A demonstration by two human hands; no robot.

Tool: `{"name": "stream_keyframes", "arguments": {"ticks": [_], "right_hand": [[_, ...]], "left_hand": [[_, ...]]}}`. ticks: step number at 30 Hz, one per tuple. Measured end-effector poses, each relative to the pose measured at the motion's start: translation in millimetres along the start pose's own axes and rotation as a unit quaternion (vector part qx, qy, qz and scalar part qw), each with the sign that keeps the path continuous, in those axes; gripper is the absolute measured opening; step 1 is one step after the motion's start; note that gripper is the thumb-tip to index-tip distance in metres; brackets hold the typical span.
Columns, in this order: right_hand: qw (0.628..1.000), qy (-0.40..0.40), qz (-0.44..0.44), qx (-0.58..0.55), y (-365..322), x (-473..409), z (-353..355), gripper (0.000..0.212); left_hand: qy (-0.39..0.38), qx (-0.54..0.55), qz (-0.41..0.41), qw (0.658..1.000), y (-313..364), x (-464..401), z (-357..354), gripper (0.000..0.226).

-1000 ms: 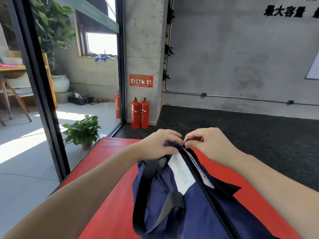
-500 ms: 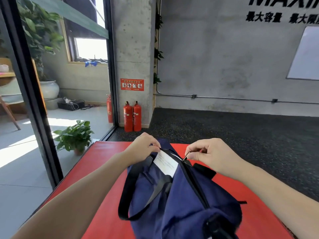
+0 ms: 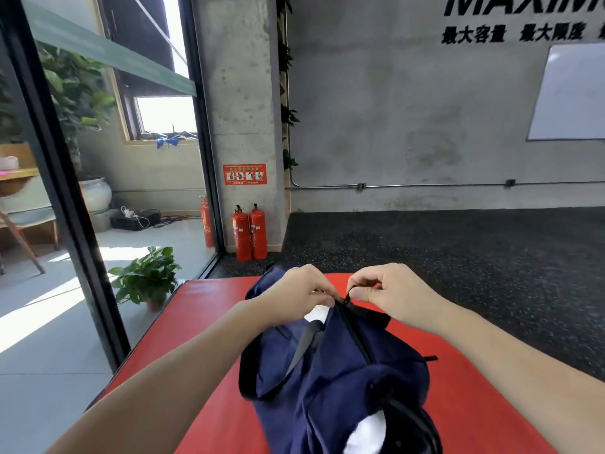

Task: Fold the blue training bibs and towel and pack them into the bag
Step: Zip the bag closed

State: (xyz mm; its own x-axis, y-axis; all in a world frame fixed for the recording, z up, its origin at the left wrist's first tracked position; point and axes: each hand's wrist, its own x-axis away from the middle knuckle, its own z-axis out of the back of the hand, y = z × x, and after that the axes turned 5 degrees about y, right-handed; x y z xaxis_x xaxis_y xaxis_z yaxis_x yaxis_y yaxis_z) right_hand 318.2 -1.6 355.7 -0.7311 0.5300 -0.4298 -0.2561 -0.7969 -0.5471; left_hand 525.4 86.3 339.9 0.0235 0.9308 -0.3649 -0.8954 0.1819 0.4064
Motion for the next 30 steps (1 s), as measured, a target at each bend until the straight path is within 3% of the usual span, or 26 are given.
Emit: {"name": "stream_keyframes", "arguments": {"ticks": [5, 10, 14, 17, 20, 25, 30], "right_hand": [[0.994, -0.085, -0.020, -0.059, -4, 27, 19, 0.011], [0.985, -0.103, -0.049, -0.128, -3, 40, 19, 0.009], [0.988, -0.086, -0.071, -0.110, 4, 42, -1, 0.002], [0.994, -0.065, -0.077, -0.045, 7, 53, -17, 0.019], [0.996, 0.013, -0.084, -0.041, 14, 74, -25, 0.017], [0.976, 0.149, -0.144, -0.073, 49, 136, -34, 0.011], [0.967, 0.072, -0.238, -0.049, 90, 221, -64, 0.036]], "left_hand": [[0.062, -0.026, 0.046, 0.997, -14, 1, -7, 0.015], [0.105, -0.031, 0.087, 0.990, -8, 10, -22, 0.019], [0.127, -0.001, 0.108, 0.986, 1, 27, -31, 0.023], [0.154, 0.020, 0.113, 0.981, 16, 53, -37, 0.027], [0.185, 0.018, 0.106, 0.977, 38, 88, -50, 0.031], [0.308, 0.028, 0.117, 0.944, 62, 148, -85, 0.034], [0.394, 0.112, 0.164, 0.897, 94, 203, -135, 0.037]]}}
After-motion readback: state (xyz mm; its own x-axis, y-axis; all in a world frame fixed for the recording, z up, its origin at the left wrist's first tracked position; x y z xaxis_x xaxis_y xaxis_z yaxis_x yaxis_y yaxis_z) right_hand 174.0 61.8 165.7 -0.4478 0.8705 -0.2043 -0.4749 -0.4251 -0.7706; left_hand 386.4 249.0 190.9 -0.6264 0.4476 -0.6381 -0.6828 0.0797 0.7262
